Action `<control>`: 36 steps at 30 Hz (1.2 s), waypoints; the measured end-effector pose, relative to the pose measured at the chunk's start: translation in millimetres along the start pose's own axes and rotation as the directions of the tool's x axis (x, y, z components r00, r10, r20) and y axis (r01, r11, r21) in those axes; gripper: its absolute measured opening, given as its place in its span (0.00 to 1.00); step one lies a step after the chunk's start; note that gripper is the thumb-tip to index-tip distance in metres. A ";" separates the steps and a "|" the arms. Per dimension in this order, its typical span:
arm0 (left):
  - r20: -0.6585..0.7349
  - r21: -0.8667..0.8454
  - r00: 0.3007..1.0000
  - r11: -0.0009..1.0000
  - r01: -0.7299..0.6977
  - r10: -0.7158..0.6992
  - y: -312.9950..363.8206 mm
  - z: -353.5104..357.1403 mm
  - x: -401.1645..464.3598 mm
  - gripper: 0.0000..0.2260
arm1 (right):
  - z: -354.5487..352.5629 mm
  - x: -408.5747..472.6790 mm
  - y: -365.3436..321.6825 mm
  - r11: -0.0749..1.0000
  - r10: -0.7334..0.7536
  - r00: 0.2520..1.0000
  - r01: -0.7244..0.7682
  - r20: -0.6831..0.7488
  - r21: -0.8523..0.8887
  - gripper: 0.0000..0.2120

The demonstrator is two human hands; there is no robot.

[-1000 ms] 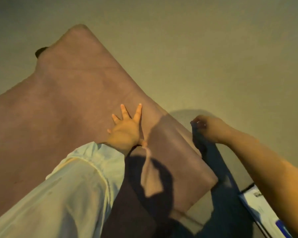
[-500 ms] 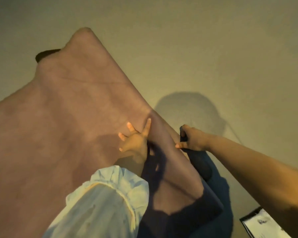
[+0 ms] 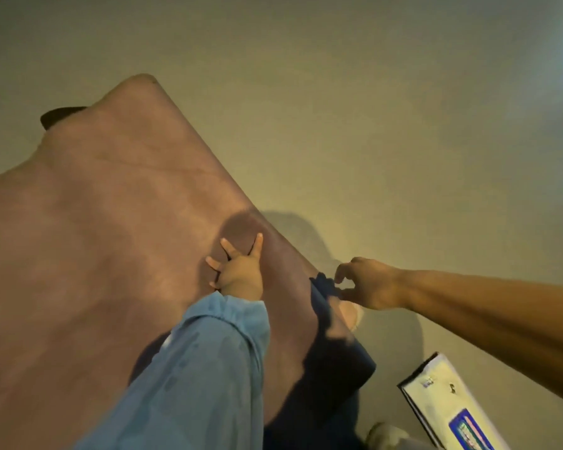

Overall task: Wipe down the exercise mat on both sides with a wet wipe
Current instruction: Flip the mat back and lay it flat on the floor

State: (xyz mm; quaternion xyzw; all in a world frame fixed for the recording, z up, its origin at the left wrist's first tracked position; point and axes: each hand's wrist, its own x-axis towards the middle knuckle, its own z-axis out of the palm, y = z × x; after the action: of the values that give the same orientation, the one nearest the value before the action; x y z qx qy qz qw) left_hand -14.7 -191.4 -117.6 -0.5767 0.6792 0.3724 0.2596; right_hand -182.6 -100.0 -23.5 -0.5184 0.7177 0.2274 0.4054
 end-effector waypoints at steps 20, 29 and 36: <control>0.049 0.927 0.750 0.251 -0.281 0.660 24.0 -1.4 -23.9 0.16 | 6.4 137.3 -25.4 0.980 -0.157 0.962 0.180 -0.224 0.083 0.14; -0.299 0.875 0.596 0.463 -0.140 0.745 -82.3 -18.1 -94.1 0.08 | 21.0 121.0 -35.4 0.840 -0.287 0.886 0.415 -0.363 0.348 0.14; -0.119 0.750 0.984 0.637 0.179 -0.136 -156.0 -24.2 -131.3 0.17 | 2.9 118.4 -22.7 0.830 -0.347 0.808 0.501 -0.477 0.244 0.10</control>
State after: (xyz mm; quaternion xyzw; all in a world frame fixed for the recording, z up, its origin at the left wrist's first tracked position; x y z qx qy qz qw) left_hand 165.8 -142.4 -32.8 -0.4819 0.7262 0.0160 0.4900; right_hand -176.4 -172.3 -119.8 -0.6209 0.6790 -0.1202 0.3727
